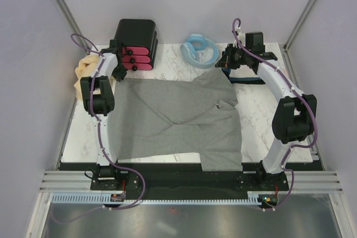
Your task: Fold and stack the t-shirts
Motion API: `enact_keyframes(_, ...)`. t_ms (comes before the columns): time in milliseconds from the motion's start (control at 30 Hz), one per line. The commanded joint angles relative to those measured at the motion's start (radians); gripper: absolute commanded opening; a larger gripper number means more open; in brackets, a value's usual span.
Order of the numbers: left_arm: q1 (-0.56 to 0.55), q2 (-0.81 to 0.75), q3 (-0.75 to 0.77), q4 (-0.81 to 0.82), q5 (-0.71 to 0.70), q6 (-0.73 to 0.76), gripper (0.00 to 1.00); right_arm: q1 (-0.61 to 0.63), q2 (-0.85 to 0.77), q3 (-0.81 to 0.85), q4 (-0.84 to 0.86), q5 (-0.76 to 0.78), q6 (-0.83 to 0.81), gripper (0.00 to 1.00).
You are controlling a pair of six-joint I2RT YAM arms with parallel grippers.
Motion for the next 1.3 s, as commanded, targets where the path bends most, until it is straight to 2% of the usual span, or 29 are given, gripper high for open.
enact_keyframes(0,-0.002,-0.016,-0.038,-0.054,0.013,0.040,0.29,-0.011,-0.004,0.035,0.030,-0.028,0.009,0.00)
enact_keyframes(300,-0.008,-0.125,-0.211,-0.046,0.008,0.048,0.28,-0.011,-0.004,0.040,0.032,-0.035,0.015,0.00)
enact_keyframes(500,-0.014,-0.193,-0.274,0.037,0.015,0.068,0.35,-0.011,-0.007,0.025,0.029,-0.033,0.012,0.00)
enact_keyframes(800,-0.012,-0.179,-0.138,0.052,0.013,0.092,0.36,-0.014,-0.019,0.011,0.029,-0.036,0.007,0.00)
enact_keyframes(1000,-0.012,-0.198,-0.138,0.066,0.007,0.074,0.36,-0.017,-0.015,0.006,0.030,-0.041,0.009,0.00)
enact_keyframes(1267,-0.012,-0.119,-0.103,0.066,-0.028,0.094,0.36,-0.022,-0.006,0.015,0.030,-0.051,0.012,0.00)
